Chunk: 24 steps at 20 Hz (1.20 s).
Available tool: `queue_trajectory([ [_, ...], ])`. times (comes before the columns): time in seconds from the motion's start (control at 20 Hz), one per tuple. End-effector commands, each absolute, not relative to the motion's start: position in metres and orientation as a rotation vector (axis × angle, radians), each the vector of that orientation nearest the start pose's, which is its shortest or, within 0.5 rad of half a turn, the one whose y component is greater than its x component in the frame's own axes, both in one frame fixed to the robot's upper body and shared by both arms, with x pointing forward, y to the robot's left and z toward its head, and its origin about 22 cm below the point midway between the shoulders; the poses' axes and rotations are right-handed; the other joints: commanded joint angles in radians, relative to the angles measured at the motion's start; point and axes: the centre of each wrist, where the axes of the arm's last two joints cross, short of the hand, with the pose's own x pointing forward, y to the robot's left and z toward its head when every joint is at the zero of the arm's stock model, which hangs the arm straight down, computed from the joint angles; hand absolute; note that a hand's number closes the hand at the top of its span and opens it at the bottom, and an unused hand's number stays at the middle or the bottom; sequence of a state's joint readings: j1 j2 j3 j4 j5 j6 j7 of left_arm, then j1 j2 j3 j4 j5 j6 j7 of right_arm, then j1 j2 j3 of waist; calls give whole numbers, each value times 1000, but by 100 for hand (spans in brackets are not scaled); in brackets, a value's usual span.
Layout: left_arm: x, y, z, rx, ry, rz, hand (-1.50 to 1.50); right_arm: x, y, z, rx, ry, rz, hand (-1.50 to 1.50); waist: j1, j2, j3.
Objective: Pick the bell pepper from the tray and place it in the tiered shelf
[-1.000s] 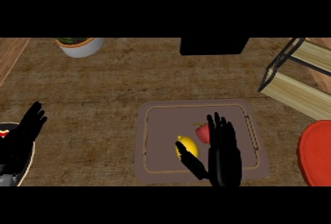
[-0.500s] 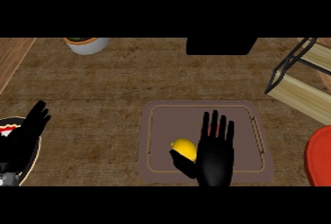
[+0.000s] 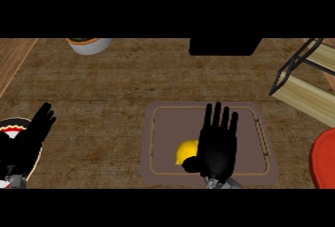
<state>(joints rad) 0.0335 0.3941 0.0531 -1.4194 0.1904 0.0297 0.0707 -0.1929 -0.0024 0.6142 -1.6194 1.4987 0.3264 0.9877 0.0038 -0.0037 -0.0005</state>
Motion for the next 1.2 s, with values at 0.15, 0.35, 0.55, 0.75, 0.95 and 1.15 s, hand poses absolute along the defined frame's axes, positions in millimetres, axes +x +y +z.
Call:
queue_trajectory([
  [0.15,221,347,-4,278,-1346,-50,0,237,-86,30,-1445,-749,1105,-150,-1,3,1],
  [0.35,225,381,-8,249,-1317,-47,0,259,-82,32,-1436,-793,1122,-150,1,5,0],
  [0.55,233,350,0,257,-1335,-35,0,274,-98,34,-1422,-781,1126,-150,0,4,1],
  [0.75,245,341,5,250,-1323,-33,0,260,-102,8,-1417,-777,1108,-150,-3,4,1],
  [0.95,223,354,-6,260,-1336,-45,0,259,-101,0,-1392,-780,1090,-150,-1,4,1],
  [1.15,234,352,-11,267,-1341,-39,0,260,-108,2,-1346,-798,1113,150,-3,4,0],
])
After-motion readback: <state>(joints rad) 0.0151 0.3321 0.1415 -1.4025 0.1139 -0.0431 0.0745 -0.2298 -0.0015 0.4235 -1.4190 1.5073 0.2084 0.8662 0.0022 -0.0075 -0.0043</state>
